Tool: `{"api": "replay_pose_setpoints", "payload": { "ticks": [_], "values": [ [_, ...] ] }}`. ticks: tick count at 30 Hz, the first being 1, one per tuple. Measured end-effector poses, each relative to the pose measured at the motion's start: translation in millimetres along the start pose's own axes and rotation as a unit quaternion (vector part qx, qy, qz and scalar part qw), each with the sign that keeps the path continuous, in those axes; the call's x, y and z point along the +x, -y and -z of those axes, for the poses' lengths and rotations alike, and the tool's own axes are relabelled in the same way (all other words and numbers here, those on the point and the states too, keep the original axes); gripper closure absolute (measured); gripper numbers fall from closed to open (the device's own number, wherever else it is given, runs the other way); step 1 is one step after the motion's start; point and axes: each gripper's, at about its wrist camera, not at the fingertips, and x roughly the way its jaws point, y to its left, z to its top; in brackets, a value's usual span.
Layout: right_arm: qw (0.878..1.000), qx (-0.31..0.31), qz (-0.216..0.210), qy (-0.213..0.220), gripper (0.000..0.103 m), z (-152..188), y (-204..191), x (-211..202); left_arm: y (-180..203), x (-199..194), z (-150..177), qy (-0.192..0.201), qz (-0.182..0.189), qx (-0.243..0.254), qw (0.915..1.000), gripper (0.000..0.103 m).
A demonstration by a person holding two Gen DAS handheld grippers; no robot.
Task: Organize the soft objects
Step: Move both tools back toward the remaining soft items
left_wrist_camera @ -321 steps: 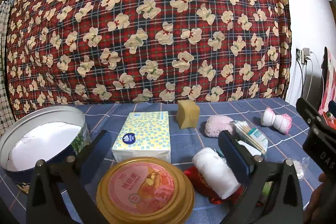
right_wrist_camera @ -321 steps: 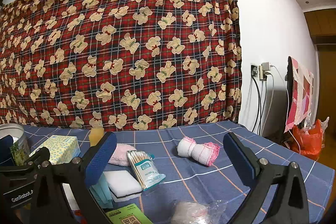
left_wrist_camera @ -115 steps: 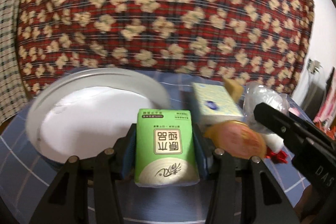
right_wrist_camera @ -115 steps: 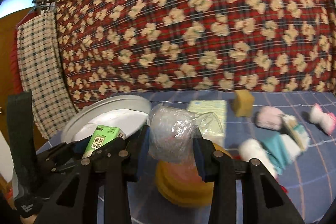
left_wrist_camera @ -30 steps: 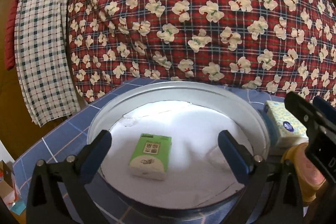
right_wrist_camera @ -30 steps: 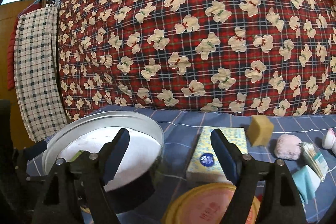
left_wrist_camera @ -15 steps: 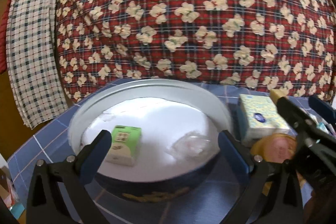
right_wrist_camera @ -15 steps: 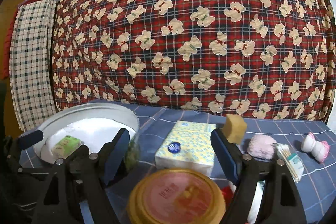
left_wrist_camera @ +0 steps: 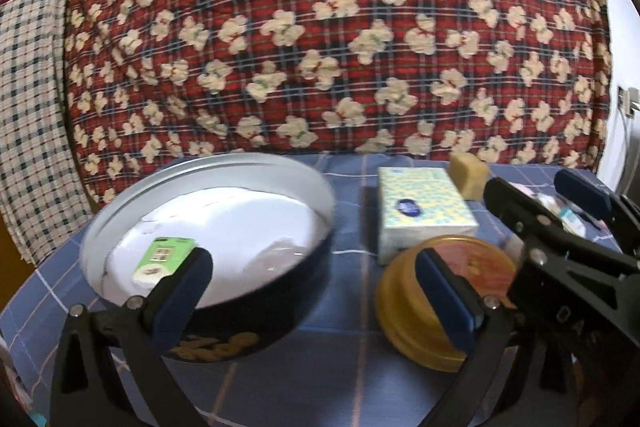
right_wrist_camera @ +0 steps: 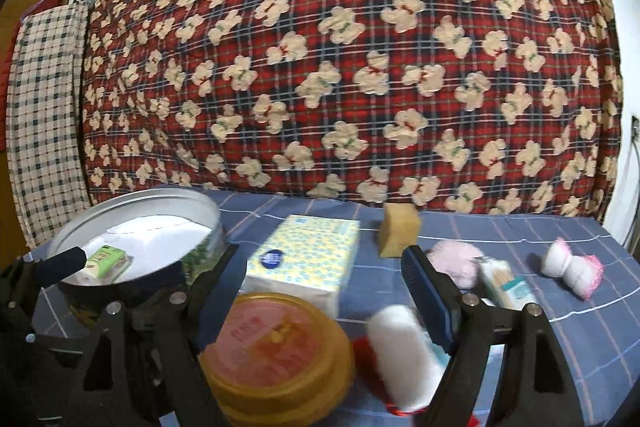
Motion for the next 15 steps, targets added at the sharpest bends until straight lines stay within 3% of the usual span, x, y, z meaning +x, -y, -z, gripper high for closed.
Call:
{"api": "replay_pose_setpoints", "payload": {
  "ticks": [15],
  "values": [
    [0.991,0.094,0.063,-0.070,0.022,24.6,124.8,-25.1,50.5,-13.8,5.4,-0.008,0.086,0.039,0.9956,0.000]
  ]
}}
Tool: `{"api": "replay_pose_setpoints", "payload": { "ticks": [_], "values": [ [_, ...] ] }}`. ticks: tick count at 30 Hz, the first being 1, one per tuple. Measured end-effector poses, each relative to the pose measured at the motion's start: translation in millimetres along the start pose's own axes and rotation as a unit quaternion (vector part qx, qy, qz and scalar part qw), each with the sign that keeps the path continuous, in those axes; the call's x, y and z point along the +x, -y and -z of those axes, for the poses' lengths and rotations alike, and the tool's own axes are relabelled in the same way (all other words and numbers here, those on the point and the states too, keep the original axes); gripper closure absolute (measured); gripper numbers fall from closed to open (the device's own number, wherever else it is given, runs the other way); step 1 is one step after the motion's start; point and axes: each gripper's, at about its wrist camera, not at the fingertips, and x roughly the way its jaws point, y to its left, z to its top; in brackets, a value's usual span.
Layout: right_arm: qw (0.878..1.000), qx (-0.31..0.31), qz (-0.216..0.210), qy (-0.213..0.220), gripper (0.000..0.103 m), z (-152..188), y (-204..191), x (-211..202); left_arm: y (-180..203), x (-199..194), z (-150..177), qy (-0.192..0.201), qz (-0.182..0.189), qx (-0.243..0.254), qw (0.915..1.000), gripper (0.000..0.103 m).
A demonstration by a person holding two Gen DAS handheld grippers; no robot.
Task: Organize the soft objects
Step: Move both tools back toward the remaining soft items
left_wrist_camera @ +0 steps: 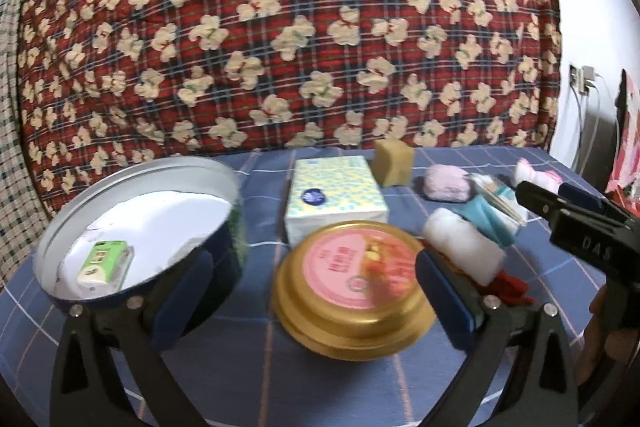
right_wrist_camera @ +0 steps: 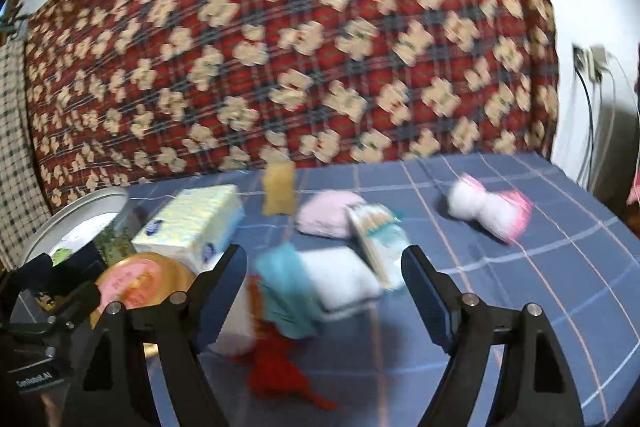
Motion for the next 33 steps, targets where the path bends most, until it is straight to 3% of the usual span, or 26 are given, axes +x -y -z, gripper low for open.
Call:
{"api": "replay_pose_setpoints", "payload": {
  "ticks": [4,6,9,12,14,20,23,27,30,33],
  "values": [
    [0.999,0.008,0.001,-0.033,0.022,3.8,17.1,0.8,11.3,-0.4,0.2,-0.004,0.017,0.008,0.9998,0.000],
    [0.998,0.004,-0.020,-0.053,0.022,7.4,19.6,0.9,17.5,-1.5,0.5,-0.003,0.025,0.013,0.9996,0.000],
    [0.995,-0.026,-0.047,-0.081,0.030,11.6,9.6,4.7,23.3,-1.5,-0.2,-0.003,0.027,0.020,0.9994,0.000],
    [0.989,-0.058,-0.064,-0.121,0.047,18.5,-3.4,13.2,24.1,-1.0,-0.3,-0.005,0.027,0.017,0.9995,0.000],
    [0.985,-0.069,-0.074,-0.141,0.049,22.8,-8.7,19.4,23.9,0.1,-0.2,-0.008,0.026,0.014,0.9995,0.000],
    [0.992,-0.044,-0.083,-0.086,0.049,9.4,-2.0,7.3,21.8,0.8,0.1,-0.010,0.022,0.011,0.9996,0.000],
    [0.988,-0.031,-0.119,-0.093,0.050,4.0,-9.5,13.8,21.6,1.1,-0.7,-0.012,0.023,0.010,0.9996,0.000],
    [0.986,-0.071,-0.123,-0.090,0.050,4.4,-37.4,28.7,20.3,-0.8,-1.2,-0.003,0.018,0.007,0.9998,0.000],
    [0.980,-0.092,-0.133,-0.113,0.071,4.8,-52.4,48.1,18.8,-4.1,-1.0,0.007,0.017,0.002,0.9998,0.000],
    [0.975,-0.111,-0.142,-0.132,0.072,7.3,-62.0,58.2,16.4,-4.8,-1.0,0.008,0.015,-0.005,0.9998,0.001]
  ]
}}
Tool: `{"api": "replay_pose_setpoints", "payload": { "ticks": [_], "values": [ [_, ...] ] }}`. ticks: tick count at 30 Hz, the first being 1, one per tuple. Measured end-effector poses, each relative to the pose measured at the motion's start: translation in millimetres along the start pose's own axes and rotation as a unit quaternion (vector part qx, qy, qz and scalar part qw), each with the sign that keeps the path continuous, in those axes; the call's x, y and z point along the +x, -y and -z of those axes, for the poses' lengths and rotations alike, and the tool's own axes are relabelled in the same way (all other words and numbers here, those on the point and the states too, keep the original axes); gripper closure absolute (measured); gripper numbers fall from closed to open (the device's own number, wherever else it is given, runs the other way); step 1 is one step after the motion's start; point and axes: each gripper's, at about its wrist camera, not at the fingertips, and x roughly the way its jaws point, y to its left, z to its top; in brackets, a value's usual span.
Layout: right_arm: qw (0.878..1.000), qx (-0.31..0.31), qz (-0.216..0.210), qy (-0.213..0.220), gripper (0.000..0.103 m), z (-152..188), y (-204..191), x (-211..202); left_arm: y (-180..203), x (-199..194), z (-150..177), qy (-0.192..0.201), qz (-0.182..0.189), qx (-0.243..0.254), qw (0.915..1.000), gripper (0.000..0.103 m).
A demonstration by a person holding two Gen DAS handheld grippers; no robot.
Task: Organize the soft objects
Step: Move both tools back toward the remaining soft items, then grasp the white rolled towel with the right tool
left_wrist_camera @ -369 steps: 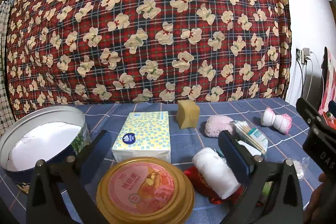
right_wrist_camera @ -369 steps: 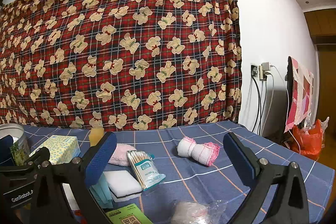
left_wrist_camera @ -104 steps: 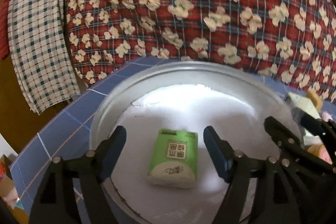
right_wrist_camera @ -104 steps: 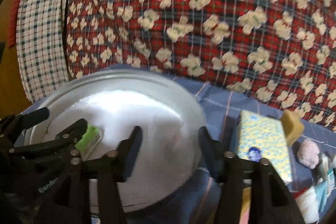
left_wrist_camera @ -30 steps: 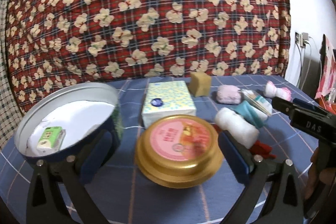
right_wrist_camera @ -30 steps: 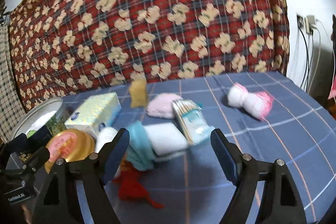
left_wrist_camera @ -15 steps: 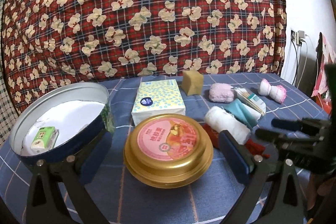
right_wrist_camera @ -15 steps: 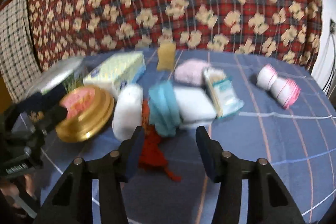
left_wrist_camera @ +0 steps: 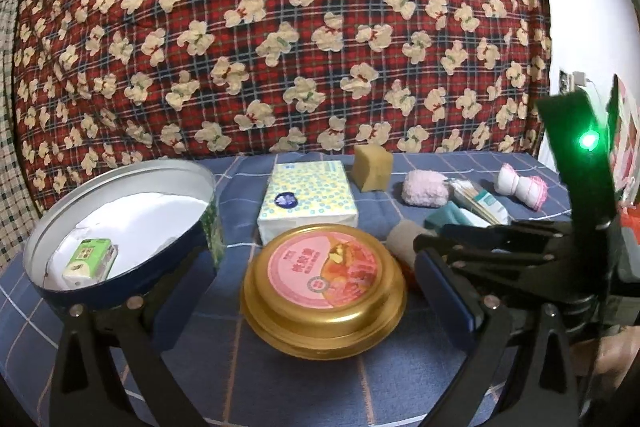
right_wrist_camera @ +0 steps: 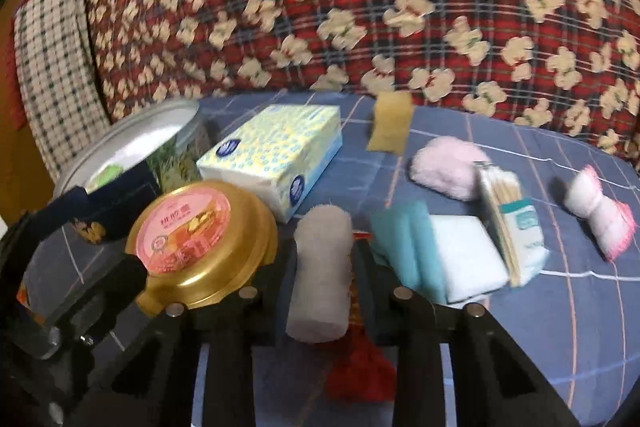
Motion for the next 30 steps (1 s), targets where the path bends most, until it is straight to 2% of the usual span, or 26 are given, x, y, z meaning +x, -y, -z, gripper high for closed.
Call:
{"api": "replay_pose_setpoints", "payload": {
  "ticks": [7,13,17,19,21,25,30],
  "values": [
    [0.998,-0.012,-0.039,-0.046,0.072,9.3,-0.9,11.5,-2.7,4.1,0.4,-0.011,-0.004,-0.008,0.9999,0.001],
    [0.998,-0.013,-0.053,-0.016,0.073,9.8,1.0,-1.5,1.9,4.4,1.1,-0.012,-0.006,-0.001,0.9999,0.001],
    [0.995,0.024,-0.084,0.045,0.073,6.1,14.8,-28.6,6.1,5.0,0.5,-0.011,-0.005,0.006,0.9999,0.001],
    [0.993,0.050,-0.071,0.086,0.073,3.0,28.9,-44.1,7.7,5.8,-0.2,-0.011,0.000,0.005,0.9999,0.001],
    [0.991,0.065,-0.034,0.113,0.073,1.8,42.6,-54.8,11.5,7.4,-1.1,-0.014,0.009,0.004,0.9998,0.001],
    [0.986,0.092,0.040,0.135,0.073,6.6,68.7,-61.6,26.6,9.1,-3.6,-0.008,0.015,0.024,0.9996,0.002],
    [0.980,0.141,0.046,0.136,0.073,11.9,94.2,-61.1,53.3,15.1,-2.8,-0.034,0.056,0.034,0.9973,0.011]
  ]
}}
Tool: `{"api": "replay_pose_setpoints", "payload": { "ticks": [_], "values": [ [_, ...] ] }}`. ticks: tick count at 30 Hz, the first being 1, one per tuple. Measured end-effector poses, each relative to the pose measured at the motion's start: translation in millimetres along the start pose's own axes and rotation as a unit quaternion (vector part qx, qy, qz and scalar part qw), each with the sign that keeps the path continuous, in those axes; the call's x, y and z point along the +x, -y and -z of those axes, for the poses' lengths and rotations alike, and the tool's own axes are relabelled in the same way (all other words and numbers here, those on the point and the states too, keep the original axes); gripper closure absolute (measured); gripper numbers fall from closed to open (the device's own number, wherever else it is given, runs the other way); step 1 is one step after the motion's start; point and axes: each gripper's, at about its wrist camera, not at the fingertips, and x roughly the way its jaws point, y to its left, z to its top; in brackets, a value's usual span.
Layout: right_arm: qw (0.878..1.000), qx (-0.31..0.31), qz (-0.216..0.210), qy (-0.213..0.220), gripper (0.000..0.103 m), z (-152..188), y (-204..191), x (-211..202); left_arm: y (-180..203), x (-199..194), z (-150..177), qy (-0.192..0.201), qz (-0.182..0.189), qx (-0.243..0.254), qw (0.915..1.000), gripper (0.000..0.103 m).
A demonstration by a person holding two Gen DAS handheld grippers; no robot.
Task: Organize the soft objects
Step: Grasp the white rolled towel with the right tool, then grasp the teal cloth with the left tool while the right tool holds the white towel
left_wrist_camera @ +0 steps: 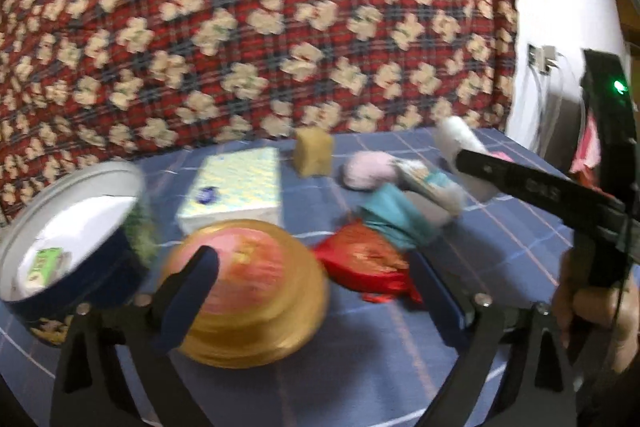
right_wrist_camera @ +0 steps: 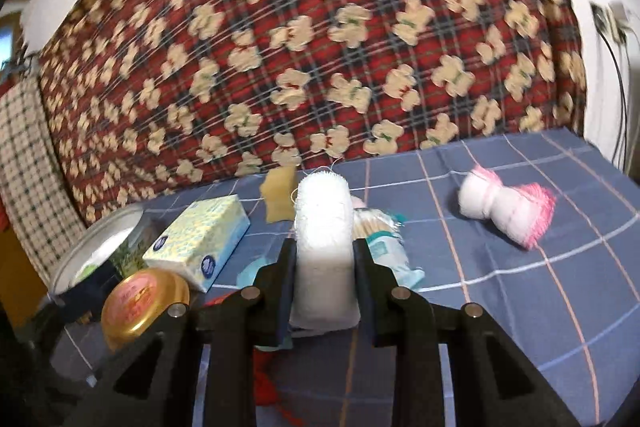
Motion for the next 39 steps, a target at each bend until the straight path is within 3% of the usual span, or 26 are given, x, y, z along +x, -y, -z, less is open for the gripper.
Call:
{"api": "replay_pose_setpoints", "payload": {
  "ticks": [6,11,13,15,21,24,26,30,35,39],
  "values": [
    [1.000,0.021,0.003,0.023,0.073,-3.3,11.3,-10.2,48.8,17.4,-3.0,-0.052,0.053,0.018,0.9970,0.013],
    [0.998,0.048,0.001,0.032,0.073,-4.2,25.5,-16.6,70.8,35.8,-24.6,-0.042,0.027,0.027,0.9984,0.013],
    [0.998,0.060,-0.004,0.030,0.073,-4.5,30.4,-16.7,70.5,51.4,-34.4,-0.059,0.013,0.017,0.9980,0.023],
    [0.997,0.071,-0.011,0.029,0.073,-5.1,33.8,-16.6,63.1,67.0,-38.8,-0.085,0.023,-0.022,0.9959,0.028],
    [0.997,0.067,-0.012,0.025,0.073,-4.2,31.2,-16.0,61.7,104.0,-28.1,-0.137,0.028,-0.060,0.9884,0.053],
    [0.998,0.058,-0.005,0.031,0.073,-4.2,29.4,-17.6,59.4,103.7,-27.0,-0.128,0.048,-0.069,0.9883,0.081],
    [0.998,0.058,-0.004,0.032,0.073,-4.1,30.4,-18.3,55.5,101.3,-25.9,-0.124,0.057,-0.077,0.9877,0.088],
    [0.998,0.059,0.004,0.034,0.073,-3.9,32.1,-19.0,46.0,86.8,-23.2,-0.099,0.098,-0.098,0.9854,0.094],
    [0.998,0.048,0.019,0.037,0.073,-3.2,30.0,-19.2,40.2,60.3,-25.8,-0.054,0.133,-0.090,0.9855,0.094],
    [0.998,0.026,0.036,0.042,0.073,-1.3,23.5,-19.8,35.1,38.4,-29.1,-0.019,0.140,-0.078,0.9869,0.094]
  ]
}}
